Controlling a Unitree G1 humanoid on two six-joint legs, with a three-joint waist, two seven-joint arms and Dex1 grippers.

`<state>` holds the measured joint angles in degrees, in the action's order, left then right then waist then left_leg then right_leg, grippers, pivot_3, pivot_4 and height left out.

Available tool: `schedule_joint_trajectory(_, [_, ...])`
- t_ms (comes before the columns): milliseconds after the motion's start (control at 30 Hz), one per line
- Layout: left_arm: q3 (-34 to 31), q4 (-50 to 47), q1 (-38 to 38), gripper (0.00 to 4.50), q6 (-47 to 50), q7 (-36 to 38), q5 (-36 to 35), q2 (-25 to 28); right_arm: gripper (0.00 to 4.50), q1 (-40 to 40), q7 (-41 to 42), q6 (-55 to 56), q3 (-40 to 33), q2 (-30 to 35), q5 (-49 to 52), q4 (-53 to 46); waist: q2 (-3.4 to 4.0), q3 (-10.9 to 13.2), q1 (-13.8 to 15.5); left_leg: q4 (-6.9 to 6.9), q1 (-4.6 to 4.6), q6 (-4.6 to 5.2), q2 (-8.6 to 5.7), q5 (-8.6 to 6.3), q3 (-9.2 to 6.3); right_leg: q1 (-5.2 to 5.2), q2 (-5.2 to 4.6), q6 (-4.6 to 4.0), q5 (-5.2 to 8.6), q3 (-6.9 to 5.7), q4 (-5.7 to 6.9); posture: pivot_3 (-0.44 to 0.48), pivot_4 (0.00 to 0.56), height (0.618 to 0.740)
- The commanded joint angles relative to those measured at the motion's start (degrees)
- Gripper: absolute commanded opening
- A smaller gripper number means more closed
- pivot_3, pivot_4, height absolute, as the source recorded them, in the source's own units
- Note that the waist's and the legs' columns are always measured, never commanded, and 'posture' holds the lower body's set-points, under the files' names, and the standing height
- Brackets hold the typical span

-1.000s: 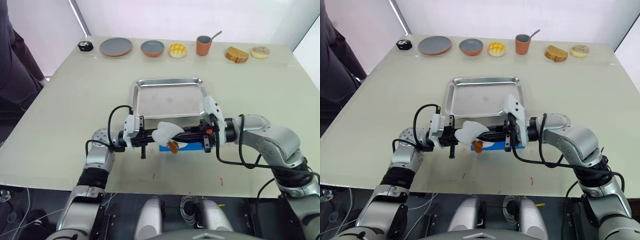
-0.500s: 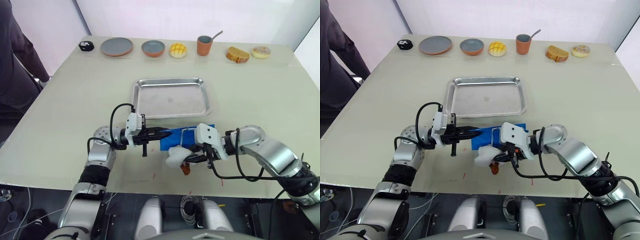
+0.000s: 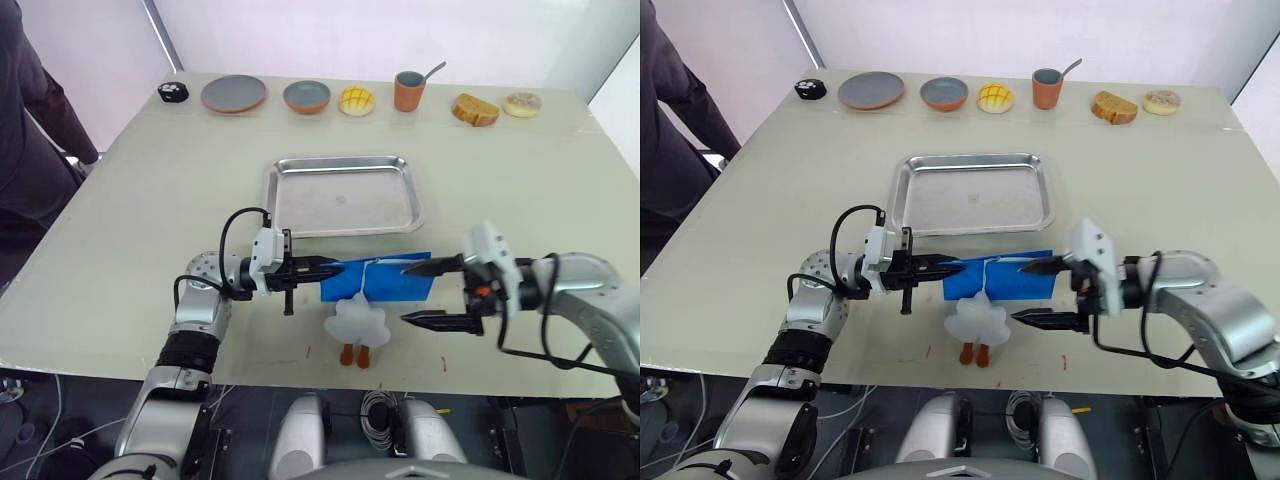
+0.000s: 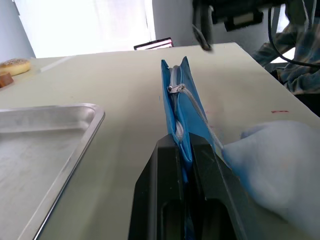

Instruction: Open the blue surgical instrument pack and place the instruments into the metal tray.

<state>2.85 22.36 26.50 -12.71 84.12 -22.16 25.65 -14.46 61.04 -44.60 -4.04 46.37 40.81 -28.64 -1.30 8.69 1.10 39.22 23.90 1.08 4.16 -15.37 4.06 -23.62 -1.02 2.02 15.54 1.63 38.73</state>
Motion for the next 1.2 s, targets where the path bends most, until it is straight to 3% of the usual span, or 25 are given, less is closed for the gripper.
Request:
schedule_joint_trajectory(33, [0.04,-2.54,-0.65,0.0,0.59,-0.31,-0.28,0.48,4.42,3.45,0.79,1.55,-6.9,2.25,1.4,0.15,0.0,0.0,-0.24,0.0,0.0,0.0,0.0,0.0,0.01,0.0,0.0,0.0,0.0,0.01,-0.01,0.0,0.15,0.74])
schedule_joint_trajectory(200, [0.21,-4.08,-0.96,0.0,1.41,-0.52,-0.51,0.71,4.42,9.74,0.78,15.51,-12.39,0.8,-6.36,9.89,0.0,0.0,-0.4,-0.01,-0.1,0.01,0.01,0.0,0.01,0.0,0.08,0.0,0.0,0.08,0.08,0.0,0.15,0.74])
schedule_joint_trajectory(433, [0.38,-4.06,-0.44,0.0,1.84,-0.09,-0.28,0.79,4.42,10.06,13.45,28.98,-11.06,-0.16,-7.21,21.51,0.02,0.01,-0.52,-0.01,-0.12,0.0,0.01,0.0,0.05,0.0,0.09,0.0,0.0,0.14,0.09,0.0,0.15,0.74])
schedule_joint_trajectory(700, [0.32,-3.44,0.14,0.0,1.53,0.51,-0.26,0.63,4.42,2.71,12.32,28.7,-2.43,-5.22,-8.66,21.91,0.02,0.01,-0.43,0.0,-0.13,0.0,0.02,0.0,0.05,-0.01,0.1,0.0,0.0,0.15,0.1,0.0,0.15,0.74])
schedule_joint_trajectory(1067, [0.02,-3.21,-0.29,0.0,0.68,0.82,-0.1,0.68,4.42,-6.79,12.45,28.96,5.98,-12.24,-12.14,30.39,0.04,0.02,-0.36,0.0,-0.11,-0.01,0.02,0.01,0.06,-0.02,0.09,0.0,0.0,0.12,0.1,0.0,0.15,0.74])
schedule_joint_trajectory(1167, [-0.02,-3.52,-0.64,0.0,0.6,0.73,-0.12,0.74,3.51,-7.22,13.03,29.12,6.38,-12.89,-12.21,31.0,0.04,0.01,-0.37,0.0,-0.12,-0.01,0.02,0.01,0.07,-0.02,0.09,0.0,0.0,0.13,0.1,0.0,0.15,0.74])
schedule_joint_trajectory(1200, [-0.01,-3.69,-0.78,0.0,0.61,0.69,-0.14,0.76,3.0,-7.19,13.1,29.23,6.38,-13.02,-12.29,30.96,0.04,0.02,-0.38,0.0,-0.12,-0.01,0.02,0.01,0.07,-0.02,0.09,0.0,0.0,0.12,0.11,0.0,0.15,0.74])
